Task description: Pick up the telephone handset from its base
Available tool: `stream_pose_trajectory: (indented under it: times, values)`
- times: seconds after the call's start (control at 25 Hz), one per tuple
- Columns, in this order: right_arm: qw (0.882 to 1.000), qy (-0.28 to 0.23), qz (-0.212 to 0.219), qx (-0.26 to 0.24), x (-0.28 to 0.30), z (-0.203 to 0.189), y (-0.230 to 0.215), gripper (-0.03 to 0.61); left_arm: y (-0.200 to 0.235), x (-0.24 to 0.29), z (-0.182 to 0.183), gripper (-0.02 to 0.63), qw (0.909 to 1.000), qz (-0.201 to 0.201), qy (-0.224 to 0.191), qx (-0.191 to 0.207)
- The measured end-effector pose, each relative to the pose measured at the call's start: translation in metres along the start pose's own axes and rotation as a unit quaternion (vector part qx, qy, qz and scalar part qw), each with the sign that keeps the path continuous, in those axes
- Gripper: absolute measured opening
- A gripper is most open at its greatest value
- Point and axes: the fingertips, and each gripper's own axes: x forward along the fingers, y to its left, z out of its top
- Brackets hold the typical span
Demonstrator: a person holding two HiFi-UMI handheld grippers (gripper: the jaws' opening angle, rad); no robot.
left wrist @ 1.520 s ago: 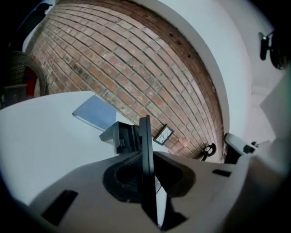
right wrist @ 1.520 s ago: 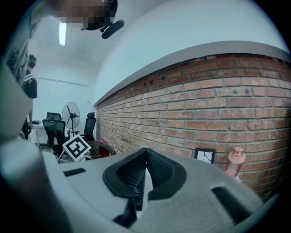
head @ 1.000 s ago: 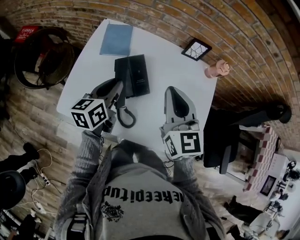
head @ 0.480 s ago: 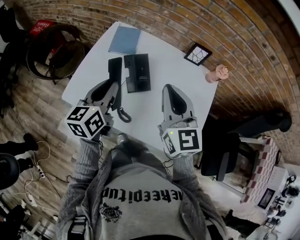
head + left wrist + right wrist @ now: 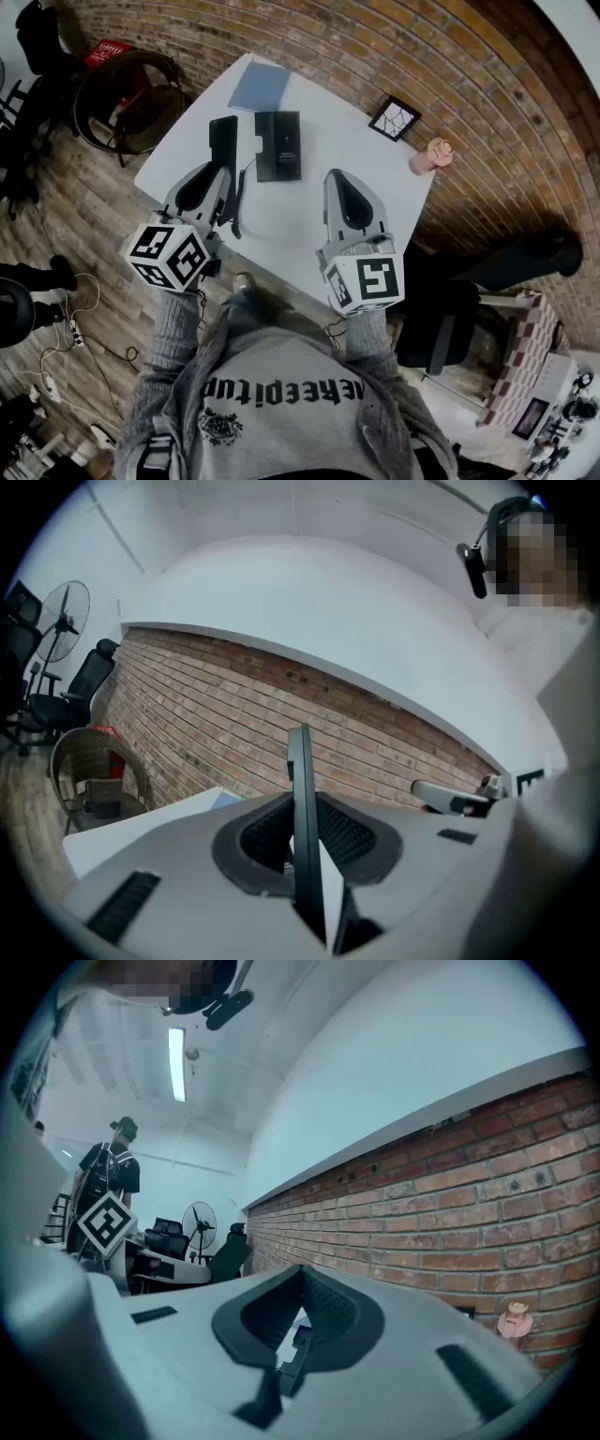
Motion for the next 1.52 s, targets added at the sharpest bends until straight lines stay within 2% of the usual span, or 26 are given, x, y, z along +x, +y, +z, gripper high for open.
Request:
stream_pose_trajectory:
  times: [0.32,0.68,1.52]
  values:
    - [0.999,-0.023,0.025,-0.003,-0.021,0.017,0.007,0.005,-0.025,-0.034,0.019,0.072,0.9986,0.026,-0.04,0.025]
    - [0.998,-0.046,0.033,-0.01,-0.05,0.035,0.003,0.005,-0.056,-0.065,0.032,0.072,0.994,0.053,-0.076,0.057]
    - [0.996,-0.064,0.054,-0.017,-0.118,0.045,-0.007,0.005,-0.116,-0.115,0.034,0.072,0.9788,0.1,-0.145,0.105]
